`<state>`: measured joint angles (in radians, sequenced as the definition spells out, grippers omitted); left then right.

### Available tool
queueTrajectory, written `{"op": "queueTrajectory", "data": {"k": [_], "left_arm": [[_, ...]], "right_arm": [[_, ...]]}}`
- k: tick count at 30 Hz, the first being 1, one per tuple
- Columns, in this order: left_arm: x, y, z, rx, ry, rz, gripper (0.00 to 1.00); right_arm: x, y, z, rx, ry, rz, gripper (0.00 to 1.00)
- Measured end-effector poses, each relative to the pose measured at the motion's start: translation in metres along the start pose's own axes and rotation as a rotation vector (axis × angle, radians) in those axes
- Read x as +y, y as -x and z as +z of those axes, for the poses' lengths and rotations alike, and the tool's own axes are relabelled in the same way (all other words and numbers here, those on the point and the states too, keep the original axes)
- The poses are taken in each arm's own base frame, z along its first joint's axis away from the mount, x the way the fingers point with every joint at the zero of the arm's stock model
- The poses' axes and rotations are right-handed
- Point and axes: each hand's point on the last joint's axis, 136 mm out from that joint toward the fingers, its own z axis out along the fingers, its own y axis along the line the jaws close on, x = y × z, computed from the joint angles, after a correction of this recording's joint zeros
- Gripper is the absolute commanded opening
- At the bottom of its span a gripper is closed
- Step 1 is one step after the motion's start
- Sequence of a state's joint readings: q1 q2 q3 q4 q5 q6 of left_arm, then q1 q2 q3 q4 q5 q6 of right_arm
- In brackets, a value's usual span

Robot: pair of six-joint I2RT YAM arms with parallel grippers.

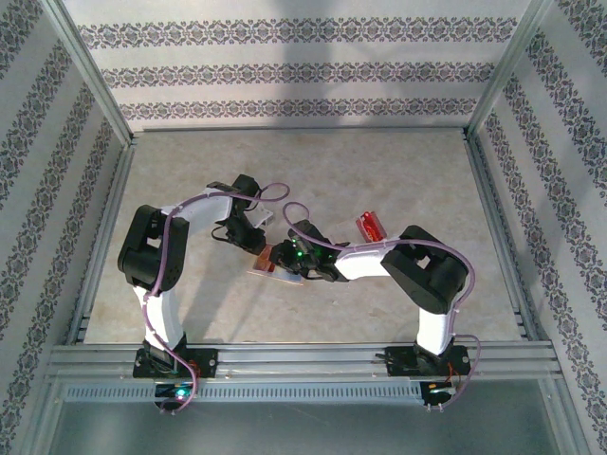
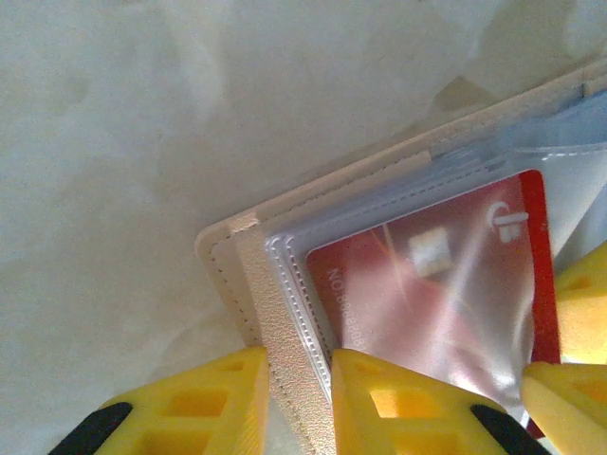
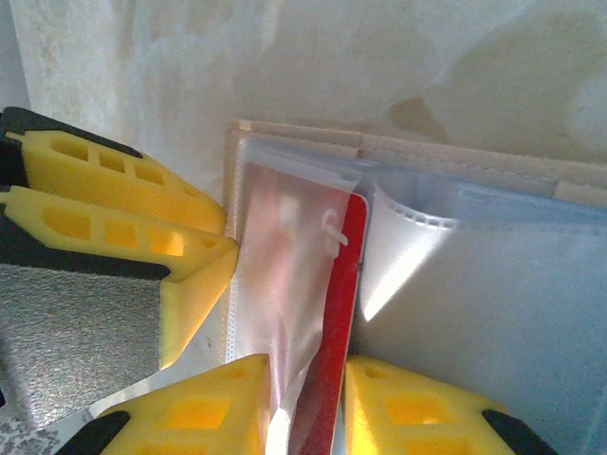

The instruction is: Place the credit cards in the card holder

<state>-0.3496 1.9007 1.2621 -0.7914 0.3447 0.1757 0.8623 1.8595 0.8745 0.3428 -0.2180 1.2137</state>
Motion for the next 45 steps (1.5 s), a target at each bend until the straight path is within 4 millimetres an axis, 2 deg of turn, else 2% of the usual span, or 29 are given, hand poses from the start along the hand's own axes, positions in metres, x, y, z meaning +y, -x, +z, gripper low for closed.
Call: {"op": "queueTrajectory", "data": {"k": [5,10,14,16,19,21,24,26,32,36,40,45], "left_arm": [[0.0,-0.001,-0.002,-0.003,0.008,0.004,0.27],[-0.003,0.003,-0.013,-0.035,0.015,0.007,0.4],[-0.008,0.007,-0.035,-0.097,0.024,0.004,0.51],[-0.012,0.006,-0.044,-0.126,0.024,-0.002,0.6],[-0.015,-0.003,-0.047,-0.136,0.015,-0.026,0.68],[-0.016,-0.012,-0.041,-0.121,0.001,-0.052,0.74],[-0.015,-0.026,-0.028,-0.089,-0.015,-0.096,0.75],[-0.015,-0.032,-0.023,-0.078,-0.033,-0.124,0.76],[-0.015,-0.033,-0.01,-0.077,-0.11,-0.202,0.74],[-0.02,-0.03,-0.001,-0.073,-0.163,-0.235,0.74],[-0.019,-0.028,-0.001,-0.073,-0.187,-0.272,0.73],[-0.019,-0.026,-0.002,-0.066,-0.203,-0.306,0.74]], "right_arm": [[0.001,-0.005,-0.004,0.014,-0.01,-0.018,0.31],[0.01,-0.006,-0.02,0.018,-0.011,-0.044,0.34],[0.024,-0.004,-0.04,0.011,-0.006,-0.09,0.35],[0.027,-0.003,-0.049,0.006,-0.01,-0.104,0.35],[0.02,0.003,-0.059,-0.007,-0.036,-0.106,0.35],[0.007,0.006,-0.063,-0.011,-0.07,-0.095,0.35],[-0.019,0.007,-0.066,-0.007,-0.137,-0.075,0.34],[-0.028,0.006,-0.067,-0.002,-0.167,-0.068,0.33],[-0.034,0.003,-0.067,0.009,-0.19,-0.065,0.34],[-0.048,0.0,-0.059,0.03,-0.226,-0.055,0.32],[-0.06,-0.004,-0.053,0.048,-0.262,-0.05,0.3],[-0.058,-0.003,-0.048,0.057,-0.259,-0.063,0.29]]}}
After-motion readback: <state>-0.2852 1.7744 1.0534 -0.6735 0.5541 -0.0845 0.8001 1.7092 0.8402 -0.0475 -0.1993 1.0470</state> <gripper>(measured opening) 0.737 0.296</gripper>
